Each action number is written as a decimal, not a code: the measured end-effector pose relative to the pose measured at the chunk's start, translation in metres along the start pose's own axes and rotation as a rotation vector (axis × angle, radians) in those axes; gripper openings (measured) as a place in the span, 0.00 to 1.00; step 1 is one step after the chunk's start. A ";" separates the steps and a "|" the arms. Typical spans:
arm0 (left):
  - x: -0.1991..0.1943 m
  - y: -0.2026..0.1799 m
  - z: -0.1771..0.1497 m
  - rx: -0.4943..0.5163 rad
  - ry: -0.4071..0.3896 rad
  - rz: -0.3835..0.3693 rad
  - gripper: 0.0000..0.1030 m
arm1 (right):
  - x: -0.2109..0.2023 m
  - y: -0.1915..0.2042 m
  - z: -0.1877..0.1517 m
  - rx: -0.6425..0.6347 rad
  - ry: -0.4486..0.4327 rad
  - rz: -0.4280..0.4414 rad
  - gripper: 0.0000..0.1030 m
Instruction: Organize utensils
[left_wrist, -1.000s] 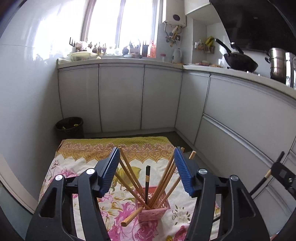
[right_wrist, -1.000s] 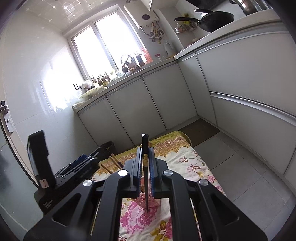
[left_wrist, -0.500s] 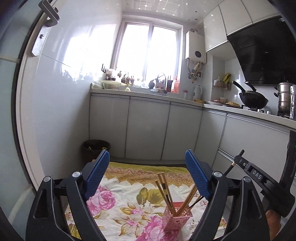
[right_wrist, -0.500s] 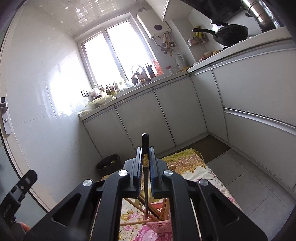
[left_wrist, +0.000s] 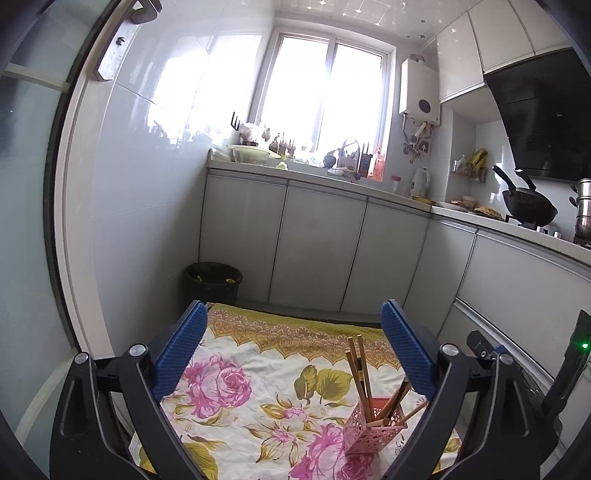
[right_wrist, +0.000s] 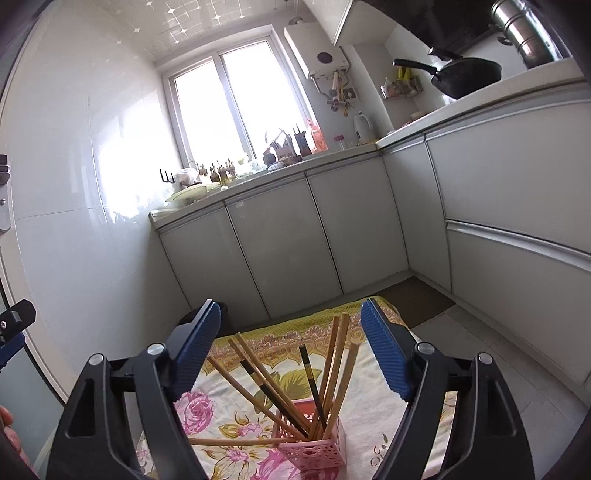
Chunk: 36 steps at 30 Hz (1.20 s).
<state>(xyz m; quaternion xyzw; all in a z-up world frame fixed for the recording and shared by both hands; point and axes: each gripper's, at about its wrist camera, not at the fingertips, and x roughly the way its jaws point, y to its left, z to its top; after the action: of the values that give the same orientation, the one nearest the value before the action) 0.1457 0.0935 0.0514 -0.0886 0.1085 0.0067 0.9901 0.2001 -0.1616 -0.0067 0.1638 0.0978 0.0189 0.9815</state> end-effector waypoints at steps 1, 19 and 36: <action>-0.004 -0.001 0.001 -0.001 -0.008 -0.002 0.91 | -0.010 0.001 0.005 0.003 -0.024 -0.004 0.76; -0.074 -0.055 -0.010 0.051 0.025 0.009 0.93 | -0.148 -0.009 0.030 0.023 -0.121 -0.316 0.93; -0.133 -0.093 -0.027 0.179 -0.003 0.076 0.93 | -0.206 -0.004 0.019 -0.043 -0.032 -0.335 0.94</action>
<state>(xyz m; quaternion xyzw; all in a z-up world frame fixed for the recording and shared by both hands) 0.0126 -0.0023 0.0701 0.0044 0.1105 0.0346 0.9933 0.0016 -0.1854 0.0475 0.1243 0.1079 -0.1455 0.9756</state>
